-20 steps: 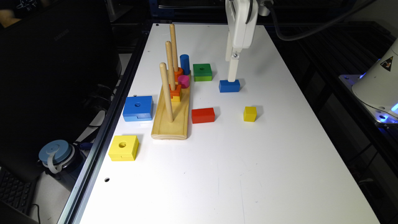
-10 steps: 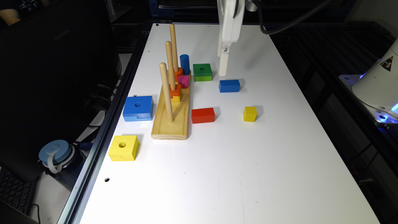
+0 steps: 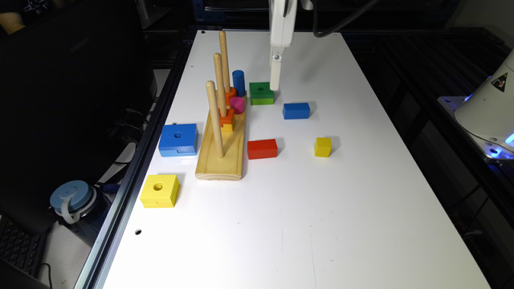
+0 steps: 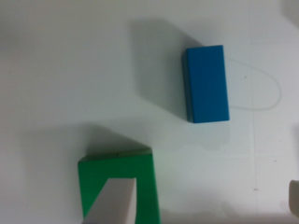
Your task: Pick up green block.
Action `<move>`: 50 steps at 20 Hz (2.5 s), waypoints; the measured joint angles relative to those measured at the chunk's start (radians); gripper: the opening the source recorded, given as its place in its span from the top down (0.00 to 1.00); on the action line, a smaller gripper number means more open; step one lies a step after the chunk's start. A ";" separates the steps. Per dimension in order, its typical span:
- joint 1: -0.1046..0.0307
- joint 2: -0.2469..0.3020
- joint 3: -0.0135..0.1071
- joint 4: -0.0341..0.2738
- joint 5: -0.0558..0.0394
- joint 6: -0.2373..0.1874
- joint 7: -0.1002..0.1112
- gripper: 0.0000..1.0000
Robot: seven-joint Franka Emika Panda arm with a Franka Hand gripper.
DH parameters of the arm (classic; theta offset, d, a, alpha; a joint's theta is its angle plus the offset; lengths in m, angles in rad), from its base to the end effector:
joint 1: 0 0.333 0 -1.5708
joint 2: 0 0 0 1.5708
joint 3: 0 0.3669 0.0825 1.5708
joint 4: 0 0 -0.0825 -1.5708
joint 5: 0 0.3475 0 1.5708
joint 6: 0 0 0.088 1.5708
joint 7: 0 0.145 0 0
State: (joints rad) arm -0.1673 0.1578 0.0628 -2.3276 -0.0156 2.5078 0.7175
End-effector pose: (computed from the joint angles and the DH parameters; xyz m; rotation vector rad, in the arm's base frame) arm 0.5049 -0.0534 0.3145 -2.8803 1.2355 -0.0338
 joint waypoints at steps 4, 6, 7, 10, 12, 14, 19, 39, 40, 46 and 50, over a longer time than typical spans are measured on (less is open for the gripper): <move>-0.026 0.029 -0.004 0.039 -0.0008 -0.003 -0.031 0.00; -0.027 0.042 -0.005 0.053 -0.0010 -0.004 -0.032 0.00; -0.028 0.049 -0.007 0.063 -0.0032 -0.004 -0.033 0.00; -0.036 0.064 -0.009 0.083 -0.0041 -0.007 -0.043 0.00; -0.039 0.069 -0.009 0.088 -0.0041 -0.007 -0.046 0.00; -0.039 0.072 -0.009 0.092 -0.0041 -0.008 -0.047 0.00; -0.040 0.073 -0.009 0.093 -0.0041 -0.008 -0.047 0.00; -0.043 0.107 -0.013 0.101 -0.0097 0.000 -0.049 0.00; -0.049 0.110 -0.020 0.104 -0.0130 0.000 -0.058 0.00; -0.078 0.126 -0.021 0.123 -0.0130 0.000 -0.092 0.00; -0.078 0.126 -0.020 0.123 -0.0130 0.000 -0.092 0.00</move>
State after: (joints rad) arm -0.2451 0.2836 0.0426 -2.2044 -0.0285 2.5077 0.6254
